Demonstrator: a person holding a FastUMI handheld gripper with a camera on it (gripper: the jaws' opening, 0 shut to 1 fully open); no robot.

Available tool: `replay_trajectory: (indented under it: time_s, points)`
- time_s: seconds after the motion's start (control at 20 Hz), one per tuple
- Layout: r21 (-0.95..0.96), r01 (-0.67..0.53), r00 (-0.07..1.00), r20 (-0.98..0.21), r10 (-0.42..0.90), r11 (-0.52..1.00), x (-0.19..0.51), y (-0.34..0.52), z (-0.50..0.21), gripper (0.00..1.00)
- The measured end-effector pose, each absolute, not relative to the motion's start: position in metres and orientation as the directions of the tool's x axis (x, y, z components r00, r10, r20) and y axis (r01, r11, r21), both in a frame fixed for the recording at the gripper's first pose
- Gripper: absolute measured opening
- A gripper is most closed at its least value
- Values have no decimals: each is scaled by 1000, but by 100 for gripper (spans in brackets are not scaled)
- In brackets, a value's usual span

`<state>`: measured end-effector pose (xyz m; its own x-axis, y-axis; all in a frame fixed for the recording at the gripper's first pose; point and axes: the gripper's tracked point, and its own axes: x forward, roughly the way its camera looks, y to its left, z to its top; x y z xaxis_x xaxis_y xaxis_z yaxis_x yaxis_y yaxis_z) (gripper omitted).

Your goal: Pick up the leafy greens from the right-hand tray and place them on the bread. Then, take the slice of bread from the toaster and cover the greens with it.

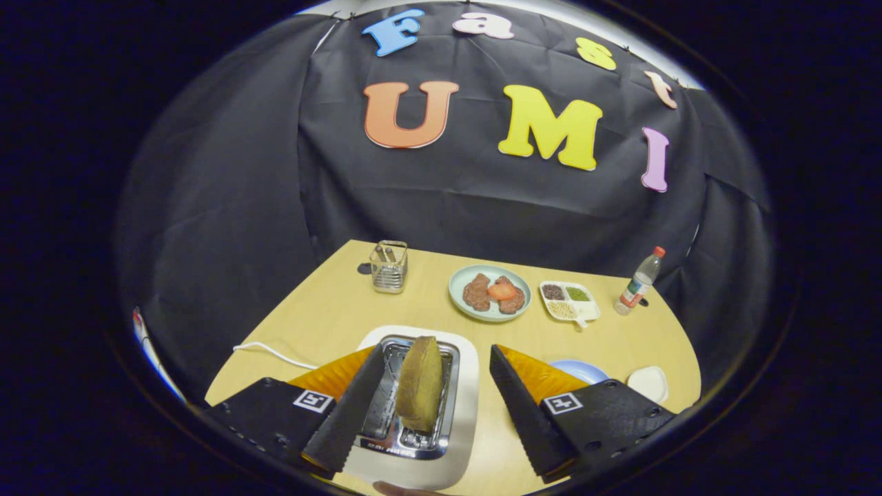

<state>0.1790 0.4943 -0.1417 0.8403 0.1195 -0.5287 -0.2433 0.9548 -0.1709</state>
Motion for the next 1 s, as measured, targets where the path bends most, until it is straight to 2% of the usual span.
replay_trajectory:
  time_s: [0.1, 0.25, 0.45, 0.55, 0.6, 0.65, 1.0]
  points:
    - [-178, -239, 837, -536, 110, 954, 178, 495, -148, 92]
    - [-181, -244, 827, -552, 107, 953, 175, 498, -159, 80]
    - [-218, -195, 823, -567, 39, 956, 170, 494, -174, 36]
    - [-181, -216, 819, -568, 77, 960, 166, 506, -171, 14]
    - [-205, -190, 832, -552, 47, 960, 165, 501, -164, 14]
    - [-202, -177, 842, -538, 42, 963, 167, 500, -156, 6]
    - [-140, -186, 882, -459, 103, 972, 159, 511, -83, 6]
